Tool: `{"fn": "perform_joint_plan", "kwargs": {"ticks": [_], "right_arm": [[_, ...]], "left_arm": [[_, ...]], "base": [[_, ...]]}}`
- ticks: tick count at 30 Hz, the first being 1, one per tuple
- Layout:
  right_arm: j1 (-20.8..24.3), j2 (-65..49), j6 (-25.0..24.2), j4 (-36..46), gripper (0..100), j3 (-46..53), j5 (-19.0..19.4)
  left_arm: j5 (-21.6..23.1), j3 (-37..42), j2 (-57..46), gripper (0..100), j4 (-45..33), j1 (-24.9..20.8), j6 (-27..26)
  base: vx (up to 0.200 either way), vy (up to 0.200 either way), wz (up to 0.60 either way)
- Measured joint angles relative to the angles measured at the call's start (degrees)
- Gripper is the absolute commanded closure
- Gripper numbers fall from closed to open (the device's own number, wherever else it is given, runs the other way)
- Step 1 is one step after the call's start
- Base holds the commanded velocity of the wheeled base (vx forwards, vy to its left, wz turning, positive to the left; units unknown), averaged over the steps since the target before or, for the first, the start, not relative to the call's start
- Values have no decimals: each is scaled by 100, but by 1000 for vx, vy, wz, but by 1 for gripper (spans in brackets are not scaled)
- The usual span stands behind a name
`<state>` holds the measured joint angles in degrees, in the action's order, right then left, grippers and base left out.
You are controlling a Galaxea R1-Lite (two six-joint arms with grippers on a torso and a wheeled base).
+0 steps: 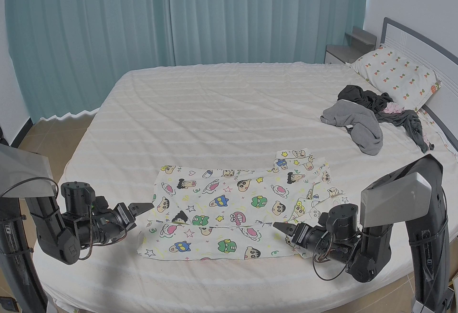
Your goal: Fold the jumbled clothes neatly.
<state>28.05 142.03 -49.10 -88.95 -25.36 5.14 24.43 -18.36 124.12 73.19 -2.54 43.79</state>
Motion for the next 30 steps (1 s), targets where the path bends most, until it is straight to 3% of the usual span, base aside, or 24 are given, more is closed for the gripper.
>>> {"fn": "perform_joint_plan", "kwargs": {"ticks": [5,10,30], "right_arm": [[2,-269,-152,0,0,91,-252],[0,-798,-380,-2,0,265,-441],[-333,-1215,-115,-2,0,369,-492]], "left_arm": [[0,12,-4,0,5,4,22],[6,61,-15,0,7,4,20],[0,37,99,0,345,4,-68]], "base": [[0,0,0],[200,0,0],[10,0,0]]}}
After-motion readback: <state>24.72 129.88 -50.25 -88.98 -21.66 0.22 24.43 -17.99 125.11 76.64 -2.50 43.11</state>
